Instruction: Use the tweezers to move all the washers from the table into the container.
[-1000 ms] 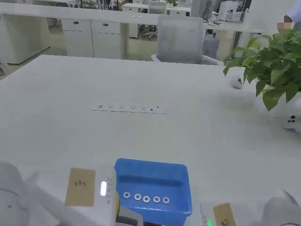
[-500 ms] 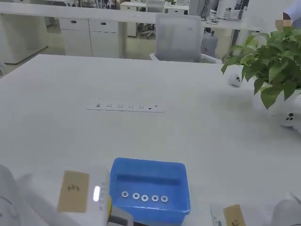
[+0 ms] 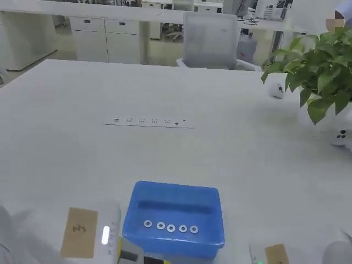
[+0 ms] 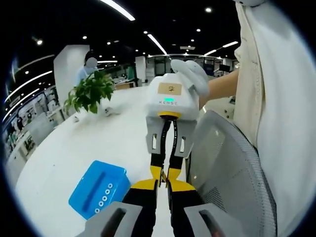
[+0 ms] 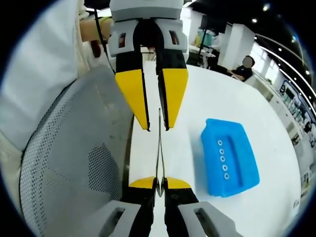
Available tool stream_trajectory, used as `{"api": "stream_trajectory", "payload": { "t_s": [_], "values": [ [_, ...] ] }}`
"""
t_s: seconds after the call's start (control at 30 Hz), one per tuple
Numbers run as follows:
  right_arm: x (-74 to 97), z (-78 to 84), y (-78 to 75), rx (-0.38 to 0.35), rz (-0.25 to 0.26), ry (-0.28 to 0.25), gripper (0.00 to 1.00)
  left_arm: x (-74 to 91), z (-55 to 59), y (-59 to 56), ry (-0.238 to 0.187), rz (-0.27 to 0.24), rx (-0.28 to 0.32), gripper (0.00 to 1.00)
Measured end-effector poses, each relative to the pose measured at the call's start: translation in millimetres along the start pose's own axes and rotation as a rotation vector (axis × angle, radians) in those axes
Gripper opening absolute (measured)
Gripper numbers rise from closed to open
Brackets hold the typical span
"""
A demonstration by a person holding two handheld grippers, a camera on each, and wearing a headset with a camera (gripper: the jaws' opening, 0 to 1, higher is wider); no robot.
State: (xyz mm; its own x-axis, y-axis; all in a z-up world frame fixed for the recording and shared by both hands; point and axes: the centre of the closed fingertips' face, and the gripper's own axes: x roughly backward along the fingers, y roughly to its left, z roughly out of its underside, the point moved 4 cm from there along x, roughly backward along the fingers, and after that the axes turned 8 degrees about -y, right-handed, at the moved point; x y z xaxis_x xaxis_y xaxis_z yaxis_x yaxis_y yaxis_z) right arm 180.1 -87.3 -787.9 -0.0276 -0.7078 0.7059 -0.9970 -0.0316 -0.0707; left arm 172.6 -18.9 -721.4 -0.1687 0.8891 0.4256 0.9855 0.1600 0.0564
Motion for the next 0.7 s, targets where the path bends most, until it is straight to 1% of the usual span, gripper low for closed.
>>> {"api": "stream_trajectory", "payload": {
  "t_s": [0.2,0.27,0.37,0.43,0.57,0.7],
  "values": [
    [-2.5,1.2,1.2,0.002,-0.004,0.013,0.02,0.5,-1.9,-0.6,-0.003,0.007,0.005,0.0],
    [-2.9,1.8,1.1,0.0,-0.003,0.016,0.02,0.2,-2.7,-1.2,-0.002,0.012,-0.002,0.0],
    [-3.8,3.1,0.7,-0.013,-0.002,0.017,0.03,-0.2,-1.6,0.1,0.01,0.005,-0.012,0.0],
    [-4.4,4.6,0.1,-0.026,0.001,0.015,0.04,-0.6,0.1,-0.7,0.02,0.013,0.001,0.0],
    [-7.9,8.7,-2.6,-0.039,0.009,0.006,0.05,-0.8,6.7,1.7,0.051,0.01,-0.005,0.0],
    [-15.5,14.3,-6.5,-0.064,0.011,-0.018,0.06,-0.1,19.7,4.6,0.101,0.009,0.002,0.0]
  ]
}}
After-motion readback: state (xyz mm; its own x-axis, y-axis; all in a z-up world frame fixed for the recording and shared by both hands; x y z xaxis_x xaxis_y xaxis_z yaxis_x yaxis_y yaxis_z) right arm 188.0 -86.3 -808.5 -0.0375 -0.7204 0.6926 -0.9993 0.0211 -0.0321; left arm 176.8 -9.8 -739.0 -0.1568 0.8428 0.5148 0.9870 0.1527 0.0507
